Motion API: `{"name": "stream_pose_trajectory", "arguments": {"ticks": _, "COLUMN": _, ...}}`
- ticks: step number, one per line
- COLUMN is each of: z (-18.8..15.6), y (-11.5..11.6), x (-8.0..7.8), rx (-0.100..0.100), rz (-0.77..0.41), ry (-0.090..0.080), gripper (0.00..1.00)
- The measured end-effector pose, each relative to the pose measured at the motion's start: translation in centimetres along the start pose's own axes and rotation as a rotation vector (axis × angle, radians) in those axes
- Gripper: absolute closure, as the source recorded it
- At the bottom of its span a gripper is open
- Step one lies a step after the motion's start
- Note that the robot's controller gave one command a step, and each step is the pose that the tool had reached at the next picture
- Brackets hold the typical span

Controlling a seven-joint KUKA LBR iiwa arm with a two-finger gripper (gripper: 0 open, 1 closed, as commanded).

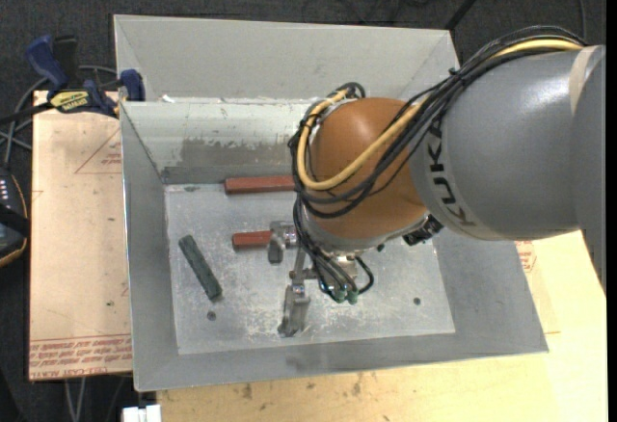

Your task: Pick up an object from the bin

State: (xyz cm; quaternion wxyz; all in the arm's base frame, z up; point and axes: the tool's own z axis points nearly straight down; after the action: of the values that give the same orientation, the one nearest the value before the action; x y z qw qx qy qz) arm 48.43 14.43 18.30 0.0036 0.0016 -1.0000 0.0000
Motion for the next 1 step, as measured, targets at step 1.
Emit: {"name": "stream_pose_trajectory", "arguments": {"ticks": 1, "z": 1.97, "y": -6.11, "x": -4.92, "rx": 0.001, "rz": 0.1, "ry": -0.01, "gripper": 0.0}}
